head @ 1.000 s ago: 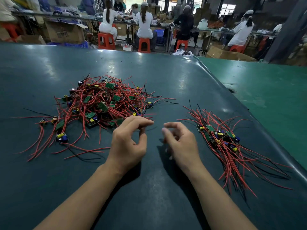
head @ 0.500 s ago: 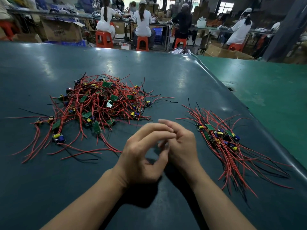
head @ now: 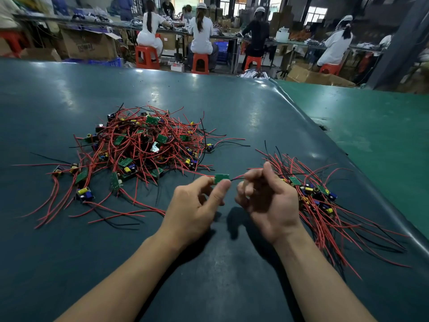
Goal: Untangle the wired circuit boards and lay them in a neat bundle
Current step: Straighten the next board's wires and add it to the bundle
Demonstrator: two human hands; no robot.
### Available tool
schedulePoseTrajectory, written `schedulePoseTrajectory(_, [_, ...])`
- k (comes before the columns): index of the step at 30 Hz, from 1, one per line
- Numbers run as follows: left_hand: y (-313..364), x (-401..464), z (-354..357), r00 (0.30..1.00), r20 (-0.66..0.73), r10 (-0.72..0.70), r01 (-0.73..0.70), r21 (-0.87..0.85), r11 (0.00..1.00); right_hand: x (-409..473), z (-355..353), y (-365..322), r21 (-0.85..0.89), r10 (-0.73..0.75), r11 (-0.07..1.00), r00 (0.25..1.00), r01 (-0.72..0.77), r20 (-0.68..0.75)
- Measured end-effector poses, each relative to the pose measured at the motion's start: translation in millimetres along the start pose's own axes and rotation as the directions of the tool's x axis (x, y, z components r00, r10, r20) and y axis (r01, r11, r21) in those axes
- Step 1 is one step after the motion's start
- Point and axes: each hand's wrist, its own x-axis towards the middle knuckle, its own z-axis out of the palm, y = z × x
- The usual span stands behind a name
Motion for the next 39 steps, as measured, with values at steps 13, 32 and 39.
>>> schedulePoseTrajectory(13, [11, 8, 2, 0.983, -0.078, -0.169, 0.104, -0.521, 0.847, 4, 7, 17, -0.308, -0.013, 0.951, 0.993, -0.025, -0.119])
schedulePoseTrajectory(32, [7, 10, 4, 0.972, -0.042, -0.229, 0.166, -0.564, 0.809, 8, -2, 10, -0.286, -0.279, 0.939, 0.911, 0.192, -0.304])
schedulePoseTrajectory(39, [5, 10, 0, 0.965, -0.022, -0.26, 0.188, -0.631, 0.752, 10, -8, 4, -0.211, -0.345, 0.936, 0.847, 0.281, -0.405])
